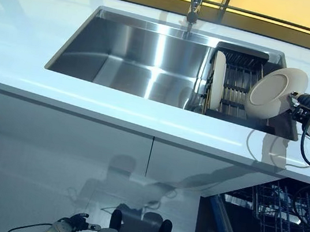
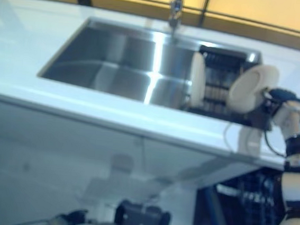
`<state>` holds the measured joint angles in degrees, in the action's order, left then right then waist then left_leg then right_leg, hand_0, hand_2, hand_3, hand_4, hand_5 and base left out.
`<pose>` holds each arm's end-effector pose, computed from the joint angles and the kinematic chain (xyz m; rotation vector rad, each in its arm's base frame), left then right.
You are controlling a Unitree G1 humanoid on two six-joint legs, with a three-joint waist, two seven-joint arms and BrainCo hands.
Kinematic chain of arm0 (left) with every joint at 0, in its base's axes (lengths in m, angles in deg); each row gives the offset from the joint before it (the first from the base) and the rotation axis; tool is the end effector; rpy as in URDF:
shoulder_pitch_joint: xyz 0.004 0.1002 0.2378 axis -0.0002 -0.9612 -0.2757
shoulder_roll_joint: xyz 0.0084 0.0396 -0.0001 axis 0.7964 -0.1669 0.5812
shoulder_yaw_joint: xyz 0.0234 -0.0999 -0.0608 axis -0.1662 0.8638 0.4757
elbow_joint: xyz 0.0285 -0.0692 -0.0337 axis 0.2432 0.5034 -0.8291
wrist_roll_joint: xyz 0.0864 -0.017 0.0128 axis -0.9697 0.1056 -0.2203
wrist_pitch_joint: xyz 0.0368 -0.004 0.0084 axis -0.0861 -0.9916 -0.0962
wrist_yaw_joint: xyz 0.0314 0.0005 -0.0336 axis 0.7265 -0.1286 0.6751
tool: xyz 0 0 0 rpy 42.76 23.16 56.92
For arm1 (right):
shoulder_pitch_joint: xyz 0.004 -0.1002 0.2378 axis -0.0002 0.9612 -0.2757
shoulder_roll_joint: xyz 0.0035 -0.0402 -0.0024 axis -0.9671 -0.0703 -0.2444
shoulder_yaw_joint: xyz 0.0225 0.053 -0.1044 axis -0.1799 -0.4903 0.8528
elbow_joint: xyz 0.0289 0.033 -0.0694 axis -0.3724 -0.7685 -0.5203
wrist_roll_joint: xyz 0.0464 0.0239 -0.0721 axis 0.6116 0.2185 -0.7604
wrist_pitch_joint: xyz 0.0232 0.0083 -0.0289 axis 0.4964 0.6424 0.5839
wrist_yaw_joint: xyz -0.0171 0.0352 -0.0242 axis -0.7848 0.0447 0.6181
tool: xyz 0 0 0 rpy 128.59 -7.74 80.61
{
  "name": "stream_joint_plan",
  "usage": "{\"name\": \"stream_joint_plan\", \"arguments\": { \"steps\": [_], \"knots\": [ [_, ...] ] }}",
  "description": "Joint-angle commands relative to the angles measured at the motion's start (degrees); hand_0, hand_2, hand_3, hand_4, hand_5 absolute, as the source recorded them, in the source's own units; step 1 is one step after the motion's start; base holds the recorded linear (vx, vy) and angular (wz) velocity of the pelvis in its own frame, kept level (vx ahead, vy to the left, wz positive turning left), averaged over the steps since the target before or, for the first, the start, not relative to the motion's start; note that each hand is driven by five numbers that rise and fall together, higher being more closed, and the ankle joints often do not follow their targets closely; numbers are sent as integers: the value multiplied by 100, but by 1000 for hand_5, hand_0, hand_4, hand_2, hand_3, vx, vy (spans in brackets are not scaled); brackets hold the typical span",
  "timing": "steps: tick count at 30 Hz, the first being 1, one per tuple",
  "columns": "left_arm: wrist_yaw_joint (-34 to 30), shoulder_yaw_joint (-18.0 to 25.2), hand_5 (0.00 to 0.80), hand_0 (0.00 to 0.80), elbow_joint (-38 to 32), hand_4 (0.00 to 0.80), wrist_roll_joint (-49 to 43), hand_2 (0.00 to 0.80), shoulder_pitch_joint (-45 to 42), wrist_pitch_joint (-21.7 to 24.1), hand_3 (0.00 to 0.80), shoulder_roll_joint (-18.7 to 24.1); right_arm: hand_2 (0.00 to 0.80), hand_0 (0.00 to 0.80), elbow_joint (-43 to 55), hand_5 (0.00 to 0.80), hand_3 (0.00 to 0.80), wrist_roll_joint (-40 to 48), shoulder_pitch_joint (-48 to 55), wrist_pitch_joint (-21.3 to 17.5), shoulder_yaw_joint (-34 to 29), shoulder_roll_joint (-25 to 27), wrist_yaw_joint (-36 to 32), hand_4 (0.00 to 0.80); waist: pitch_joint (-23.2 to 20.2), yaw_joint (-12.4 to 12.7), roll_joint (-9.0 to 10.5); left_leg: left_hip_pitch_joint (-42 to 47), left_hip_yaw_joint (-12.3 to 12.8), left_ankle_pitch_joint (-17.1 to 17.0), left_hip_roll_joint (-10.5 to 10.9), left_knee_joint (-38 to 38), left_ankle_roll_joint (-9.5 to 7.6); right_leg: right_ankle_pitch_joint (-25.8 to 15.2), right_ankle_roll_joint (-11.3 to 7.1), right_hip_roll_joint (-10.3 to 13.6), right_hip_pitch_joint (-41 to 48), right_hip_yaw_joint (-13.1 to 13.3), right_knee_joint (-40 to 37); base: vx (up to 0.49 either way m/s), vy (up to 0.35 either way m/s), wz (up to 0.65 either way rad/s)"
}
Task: Take plates into dishwasher
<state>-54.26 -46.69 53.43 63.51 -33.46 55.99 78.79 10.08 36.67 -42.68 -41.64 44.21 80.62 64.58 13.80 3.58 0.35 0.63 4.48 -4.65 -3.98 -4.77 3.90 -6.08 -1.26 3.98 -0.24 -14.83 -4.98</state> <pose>0.1064 0.2397 -0.1038 0.5467 1.1537 -0.2352 0.3181 -0.3297 0.2174 0.0628 0.2486 -0.4967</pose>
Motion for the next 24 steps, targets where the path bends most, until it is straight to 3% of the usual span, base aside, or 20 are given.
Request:
{"name": "stream_joint_plan", "arguments": {
  "steps": [1,12,24],
  "knots": [
    [72,-418,0,0,70,0,154,0,223,95,0,10,800,800,283,800,800,20,-457,-341,359,191,52,800,-49,-18,144,-159,142,-149,-173,-23,288,612,-114,-15,190,-1,483,0,0,0],
    [29,-448,0,0,118,0,116,0,180,121,0,-10,800,800,746,800,800,-184,-468,-988,292,273,440,800,-109,-37,182,-86,142,-84,-135,-23,246,622,-138,12,244,17,473,-1,12,0],
    [-10,-391,0,0,178,0,7,0,144,80,0,-7,800,800,1436,800,800,-41,-336,-1394,163,376,487,800,-280,-131,304,143,243,124,-47,-18,102,571,-233,76,385,175,396,6,63,-4]
  ]
}}
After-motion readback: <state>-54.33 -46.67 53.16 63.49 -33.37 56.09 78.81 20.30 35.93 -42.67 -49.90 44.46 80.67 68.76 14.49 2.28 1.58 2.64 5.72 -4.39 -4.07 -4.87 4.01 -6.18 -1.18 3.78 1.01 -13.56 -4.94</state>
